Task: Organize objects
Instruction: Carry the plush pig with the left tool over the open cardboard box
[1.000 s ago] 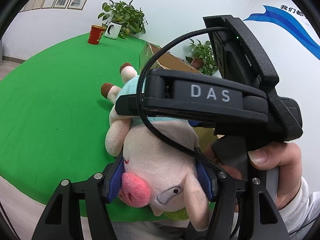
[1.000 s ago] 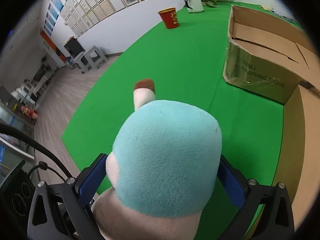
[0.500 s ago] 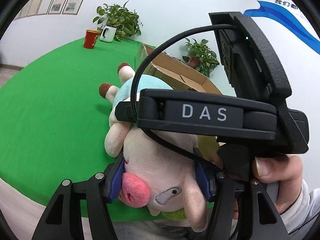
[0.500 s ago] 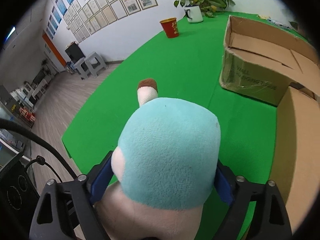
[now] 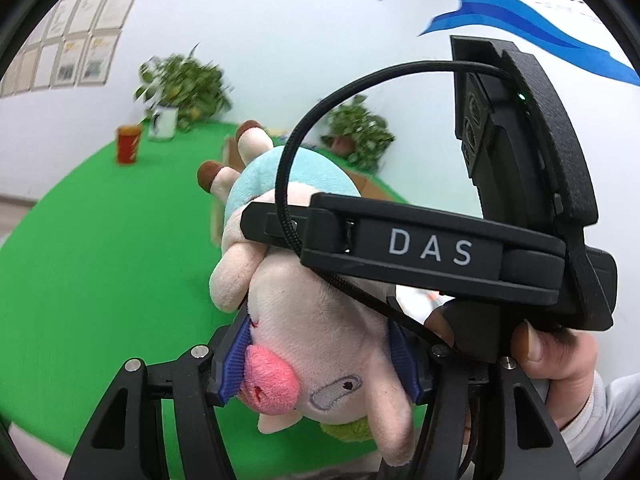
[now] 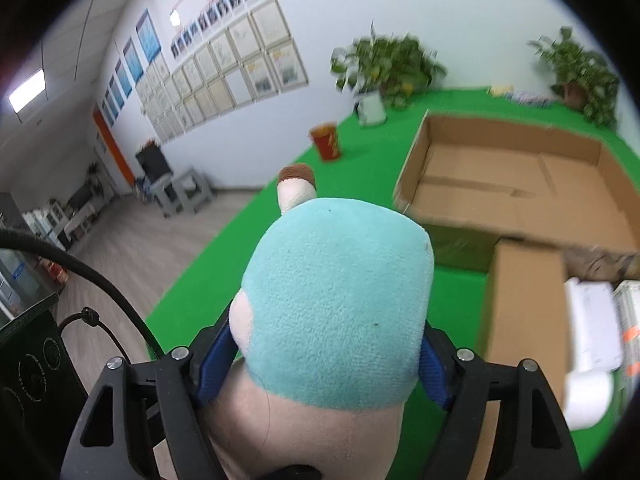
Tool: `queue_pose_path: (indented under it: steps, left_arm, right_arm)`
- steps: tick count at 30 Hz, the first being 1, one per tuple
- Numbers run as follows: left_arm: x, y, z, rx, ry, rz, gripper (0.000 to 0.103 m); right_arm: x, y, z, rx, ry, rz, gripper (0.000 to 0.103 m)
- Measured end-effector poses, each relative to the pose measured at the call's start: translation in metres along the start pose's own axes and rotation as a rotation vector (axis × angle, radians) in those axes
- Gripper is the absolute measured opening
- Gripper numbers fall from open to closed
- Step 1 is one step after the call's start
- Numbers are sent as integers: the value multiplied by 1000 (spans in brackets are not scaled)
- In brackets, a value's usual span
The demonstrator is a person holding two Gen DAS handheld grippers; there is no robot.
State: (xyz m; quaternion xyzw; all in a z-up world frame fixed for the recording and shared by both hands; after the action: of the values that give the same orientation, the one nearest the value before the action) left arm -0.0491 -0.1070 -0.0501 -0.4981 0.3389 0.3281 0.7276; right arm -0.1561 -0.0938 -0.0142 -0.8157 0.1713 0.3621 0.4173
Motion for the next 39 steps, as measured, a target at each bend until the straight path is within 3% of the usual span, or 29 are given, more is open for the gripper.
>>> queue_pose_path:
  steps: [9,15,22,26,31,39]
  left_arm:
    - [-115,11,69,83,156,187,58]
    - [-186,19,103,130,196,248,58]
    - [-247,47,118,139,187,243,58]
    - [-289,102,91,145,149,188,58]
    - [-302,142,64,164,96,106,58]
    - [-267,202,18,172,28,-4,57]
  right_arm:
    - [-94,-70,14,54,-95,219,75]
    - [-153,-98,23,100,-129,311,75]
    - [-187,-87,43,97,-102,292,75]
    - [-198,-68,64,84,-62,239,75]
    - [-206,-36,82,109,-39,181,75]
    - [-203,5,115,117,1,84,75]
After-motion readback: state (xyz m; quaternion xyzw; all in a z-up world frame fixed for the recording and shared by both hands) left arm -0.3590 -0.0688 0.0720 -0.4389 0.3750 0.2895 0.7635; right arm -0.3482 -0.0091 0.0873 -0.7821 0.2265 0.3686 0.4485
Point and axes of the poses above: each gripper's, at about its wrist camera, not at the fingertips, and y roughly the way its jaws point, z to its right, x to its underside, the point moved 7 cm from there along y, roughly the way its jaws point, and after that the axes turned 10 degrees about -x, right-handed, at the moved point
